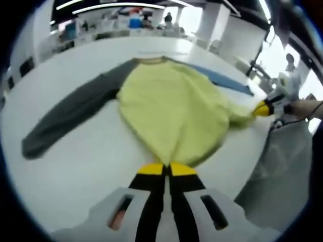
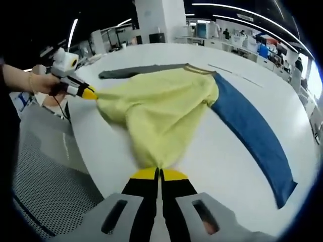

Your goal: Fold the garment on the visible template until the final outline fits inside the template.

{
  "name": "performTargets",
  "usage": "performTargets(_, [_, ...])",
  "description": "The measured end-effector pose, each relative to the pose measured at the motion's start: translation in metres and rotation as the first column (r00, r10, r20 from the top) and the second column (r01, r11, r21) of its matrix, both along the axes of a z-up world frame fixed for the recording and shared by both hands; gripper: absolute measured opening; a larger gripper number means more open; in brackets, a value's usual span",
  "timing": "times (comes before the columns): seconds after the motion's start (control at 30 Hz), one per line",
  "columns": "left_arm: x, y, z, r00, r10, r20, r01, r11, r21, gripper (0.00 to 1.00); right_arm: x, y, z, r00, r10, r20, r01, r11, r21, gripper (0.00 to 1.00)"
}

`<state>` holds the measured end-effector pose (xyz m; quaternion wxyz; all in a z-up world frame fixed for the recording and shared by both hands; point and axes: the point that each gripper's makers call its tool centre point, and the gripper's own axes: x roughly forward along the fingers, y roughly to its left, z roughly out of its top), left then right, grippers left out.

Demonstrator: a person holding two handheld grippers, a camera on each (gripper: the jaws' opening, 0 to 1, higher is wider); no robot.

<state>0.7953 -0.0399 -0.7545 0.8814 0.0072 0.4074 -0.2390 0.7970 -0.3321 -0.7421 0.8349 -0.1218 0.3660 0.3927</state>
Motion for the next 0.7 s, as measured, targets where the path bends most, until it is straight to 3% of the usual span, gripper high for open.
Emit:
performTargets(0.4, [0.002, -0.001, 0.040, 0.999, -0.030, 0.021, 0.030, 1.000, 0.009, 0.00, 0.012, -0.010, 0.042, 0.997, 0.008, 0.078, -0.011, 1.000, 0.028, 0.02])
performTargets(0.7, [0.018, 0.005, 0.080, 0.997, -0.059, 0.044, 0.058, 0.998, 0.015, 0.00, 0.028, -0.018, 0.070, 0.992, 0.002, 0.124, -0.008, 0.999, 0.047, 0.02])
